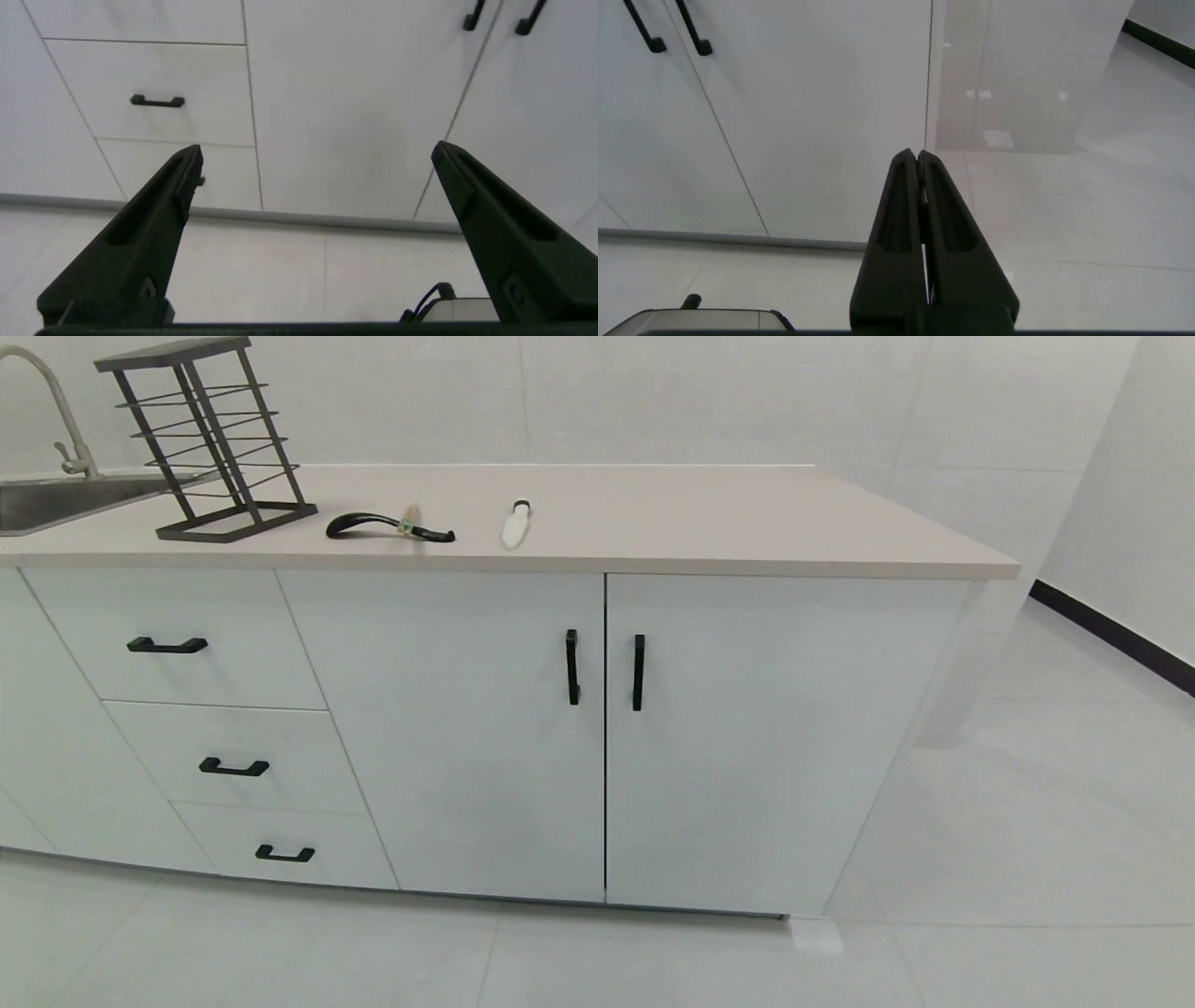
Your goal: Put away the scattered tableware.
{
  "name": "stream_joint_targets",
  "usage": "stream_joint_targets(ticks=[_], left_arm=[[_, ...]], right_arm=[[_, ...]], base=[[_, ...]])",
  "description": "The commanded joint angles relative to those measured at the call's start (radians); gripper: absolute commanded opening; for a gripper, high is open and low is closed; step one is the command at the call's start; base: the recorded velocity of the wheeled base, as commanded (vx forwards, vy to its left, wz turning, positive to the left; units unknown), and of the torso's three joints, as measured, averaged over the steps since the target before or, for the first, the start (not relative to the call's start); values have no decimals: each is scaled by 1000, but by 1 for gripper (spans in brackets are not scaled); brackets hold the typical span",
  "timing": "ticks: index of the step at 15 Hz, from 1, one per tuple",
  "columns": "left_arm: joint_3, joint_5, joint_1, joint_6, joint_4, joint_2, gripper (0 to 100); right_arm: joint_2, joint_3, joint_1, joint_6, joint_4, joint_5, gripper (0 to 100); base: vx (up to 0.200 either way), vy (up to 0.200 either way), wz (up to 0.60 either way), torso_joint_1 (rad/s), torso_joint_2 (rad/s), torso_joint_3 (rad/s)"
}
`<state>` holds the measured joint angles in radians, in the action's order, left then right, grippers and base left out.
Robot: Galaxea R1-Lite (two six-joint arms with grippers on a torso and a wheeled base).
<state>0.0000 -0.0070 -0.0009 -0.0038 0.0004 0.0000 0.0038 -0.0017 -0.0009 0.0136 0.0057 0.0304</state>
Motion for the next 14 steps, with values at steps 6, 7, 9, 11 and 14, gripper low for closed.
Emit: stream_joint_targets(ticks=[6, 7, 9, 11, 14], left_arm=[[0, -1, 1, -1, 0, 0, 100], [0, -1, 1, -1, 0, 0, 100], [0, -1, 1, -1, 0, 0, 100], [0, -1, 1, -1, 0, 0, 100], [0, -1, 1, -1, 0, 0, 100]], right_arm=[[2, 0, 1, 0, 0, 0, 0], [2, 0, 1, 0, 0, 0, 0], [2, 0, 1, -1, 0, 0, 0], [2, 0, 1, 0, 0, 0, 0], [2, 0, 1, -1, 0, 0, 0]], base=[[0, 200, 0, 3, 2, -1], [0, 200, 0, 7, 2, -2], [0, 200, 0, 2, 2, 0], [0, 200, 0, 2, 2, 7], [0, 200, 0, 4, 2, 5]])
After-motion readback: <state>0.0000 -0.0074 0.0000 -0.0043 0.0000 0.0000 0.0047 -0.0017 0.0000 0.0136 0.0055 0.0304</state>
